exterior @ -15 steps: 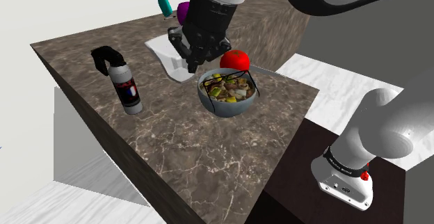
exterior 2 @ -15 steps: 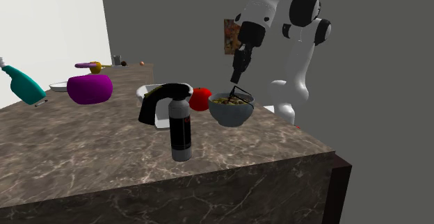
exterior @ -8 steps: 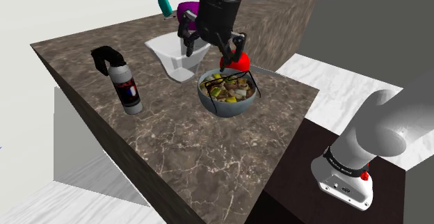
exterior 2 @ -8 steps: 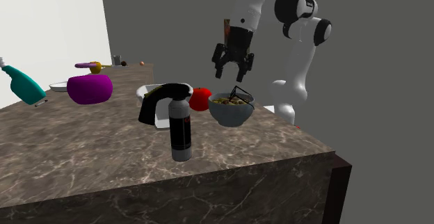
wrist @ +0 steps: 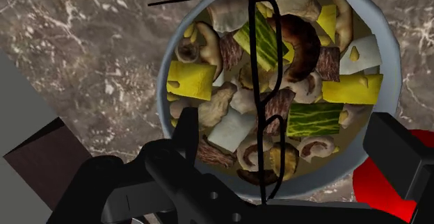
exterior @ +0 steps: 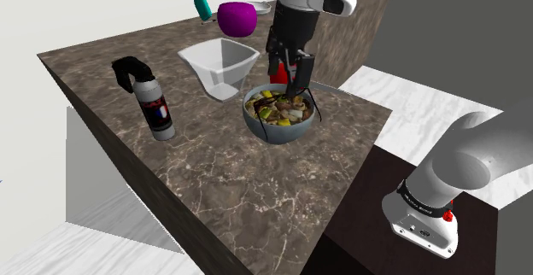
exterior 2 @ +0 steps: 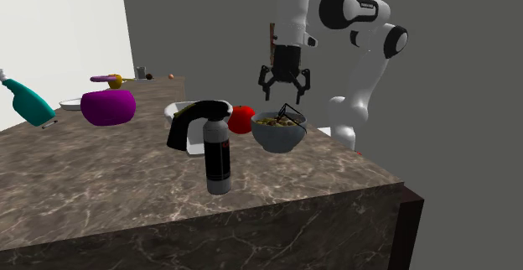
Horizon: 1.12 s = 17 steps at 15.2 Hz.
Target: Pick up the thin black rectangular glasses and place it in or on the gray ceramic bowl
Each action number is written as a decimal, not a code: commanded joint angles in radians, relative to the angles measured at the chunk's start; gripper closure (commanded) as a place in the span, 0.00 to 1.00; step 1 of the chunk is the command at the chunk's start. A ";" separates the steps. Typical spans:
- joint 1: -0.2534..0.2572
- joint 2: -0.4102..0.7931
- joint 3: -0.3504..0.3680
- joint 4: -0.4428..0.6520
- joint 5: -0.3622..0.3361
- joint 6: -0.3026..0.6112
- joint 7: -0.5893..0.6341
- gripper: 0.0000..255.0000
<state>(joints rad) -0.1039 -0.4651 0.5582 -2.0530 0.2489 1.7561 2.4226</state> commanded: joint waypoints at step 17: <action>0.001 -0.001 0.013 -0.074 0.011 0.072 0.008 1.00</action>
<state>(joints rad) -0.1026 -0.4666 0.5711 -2.1271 0.2603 1.8281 2.4305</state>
